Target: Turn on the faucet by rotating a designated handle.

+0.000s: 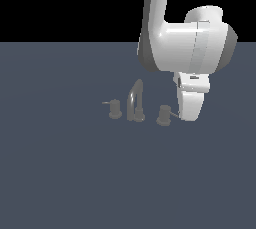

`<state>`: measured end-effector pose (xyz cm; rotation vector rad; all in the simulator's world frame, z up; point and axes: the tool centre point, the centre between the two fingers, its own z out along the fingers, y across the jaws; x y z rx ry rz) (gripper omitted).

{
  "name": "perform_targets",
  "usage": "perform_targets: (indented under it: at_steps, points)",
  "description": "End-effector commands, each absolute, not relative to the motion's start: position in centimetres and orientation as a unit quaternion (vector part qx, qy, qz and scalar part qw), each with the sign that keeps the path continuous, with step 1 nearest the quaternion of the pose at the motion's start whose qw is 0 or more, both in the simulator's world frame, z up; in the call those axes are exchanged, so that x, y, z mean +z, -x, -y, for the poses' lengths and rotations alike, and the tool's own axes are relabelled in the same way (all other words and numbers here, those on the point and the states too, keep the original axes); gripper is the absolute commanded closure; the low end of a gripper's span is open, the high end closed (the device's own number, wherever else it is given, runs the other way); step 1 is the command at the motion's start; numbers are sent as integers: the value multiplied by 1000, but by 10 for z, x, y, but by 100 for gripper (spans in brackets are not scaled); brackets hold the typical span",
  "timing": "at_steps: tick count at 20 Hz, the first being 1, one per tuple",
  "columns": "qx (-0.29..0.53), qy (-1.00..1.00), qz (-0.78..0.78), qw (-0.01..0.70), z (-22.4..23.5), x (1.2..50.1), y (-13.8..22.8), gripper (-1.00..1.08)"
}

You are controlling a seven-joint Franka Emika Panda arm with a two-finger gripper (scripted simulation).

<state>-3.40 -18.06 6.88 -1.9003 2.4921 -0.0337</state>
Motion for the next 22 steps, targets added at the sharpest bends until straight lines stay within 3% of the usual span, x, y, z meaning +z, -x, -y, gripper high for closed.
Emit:
perform_targets:
  at_steps: [1, 10, 11, 12, 22]
  points:
    - [-11, 608, -794, 4, 174, 68, 34, 108]
    - [0, 615, -789, 0, 125, 64, 50, 108]
    - [0, 615, -789, 0, 125, 64, 50, 108]
    - [-11, 598, -802, 2, 156, 69, 48, 108]
    - [0, 615, -789, 0, 93, 64, 29, 108]
